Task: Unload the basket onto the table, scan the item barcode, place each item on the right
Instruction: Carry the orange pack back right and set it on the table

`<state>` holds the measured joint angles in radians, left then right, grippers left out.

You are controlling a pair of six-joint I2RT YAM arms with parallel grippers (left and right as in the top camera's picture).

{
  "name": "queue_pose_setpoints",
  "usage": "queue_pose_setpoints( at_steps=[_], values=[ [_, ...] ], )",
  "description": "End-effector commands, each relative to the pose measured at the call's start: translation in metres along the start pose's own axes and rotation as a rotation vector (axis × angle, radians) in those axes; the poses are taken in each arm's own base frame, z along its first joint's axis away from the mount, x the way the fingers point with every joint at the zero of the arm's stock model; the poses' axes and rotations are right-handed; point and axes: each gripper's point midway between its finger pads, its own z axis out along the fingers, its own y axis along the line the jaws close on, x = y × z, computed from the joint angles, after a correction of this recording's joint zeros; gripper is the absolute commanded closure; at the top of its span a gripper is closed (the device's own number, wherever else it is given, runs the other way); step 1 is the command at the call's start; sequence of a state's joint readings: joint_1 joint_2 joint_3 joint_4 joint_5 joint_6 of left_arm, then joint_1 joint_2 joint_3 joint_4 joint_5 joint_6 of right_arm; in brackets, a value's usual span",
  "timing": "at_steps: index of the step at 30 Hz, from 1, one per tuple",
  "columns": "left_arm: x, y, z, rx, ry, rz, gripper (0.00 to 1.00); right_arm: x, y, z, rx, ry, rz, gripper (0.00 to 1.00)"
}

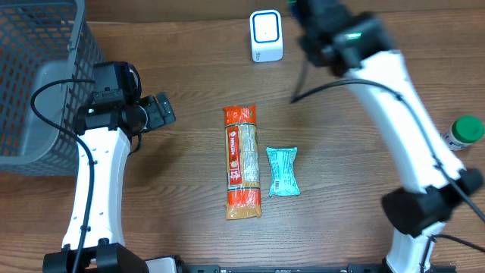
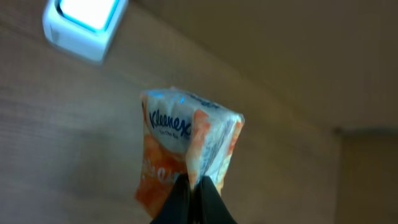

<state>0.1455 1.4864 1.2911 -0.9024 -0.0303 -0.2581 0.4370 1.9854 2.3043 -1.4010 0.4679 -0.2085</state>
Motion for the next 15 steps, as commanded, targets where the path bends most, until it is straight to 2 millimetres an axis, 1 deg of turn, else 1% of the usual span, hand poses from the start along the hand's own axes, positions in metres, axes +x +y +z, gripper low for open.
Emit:
queue_pose_setpoints(
  at_steps=[1,2,4,7,10,13,15],
  values=[
    [-0.001,-0.002,-0.001,0.006,-0.004,0.013,0.0,0.048,0.009,0.026,-0.187,0.211,0.202,0.96],
    [-0.001,-0.002,-0.001,0.006,-0.004,0.013,0.0,0.083,0.005,0.036,-0.248,0.35,0.246,0.96],
    [-0.001,-0.002,-0.001,0.006,-0.004,0.013,0.0,0.111,-0.002,0.049,-0.265,0.451,0.286,0.96],
    [-0.001,-0.002,-0.001,0.006,-0.004,0.013,0.0,0.15,-0.013,0.072,-0.249,0.576,0.354,0.96],
    [-0.001,-0.002,-0.001,0.006,-0.004,0.013,0.0,0.187,-0.016,0.092,-0.242,0.681,0.402,0.96],
    [-0.001,-0.002,-0.001,0.006,-0.004,0.013,0.0,0.217,-0.015,0.112,-0.239,0.744,0.435,0.96],
    [-0.001,-0.002,-0.001,0.006,-0.004,0.013,0.0,0.232,-0.015,0.125,-0.235,0.761,0.458,0.96]
  ],
)
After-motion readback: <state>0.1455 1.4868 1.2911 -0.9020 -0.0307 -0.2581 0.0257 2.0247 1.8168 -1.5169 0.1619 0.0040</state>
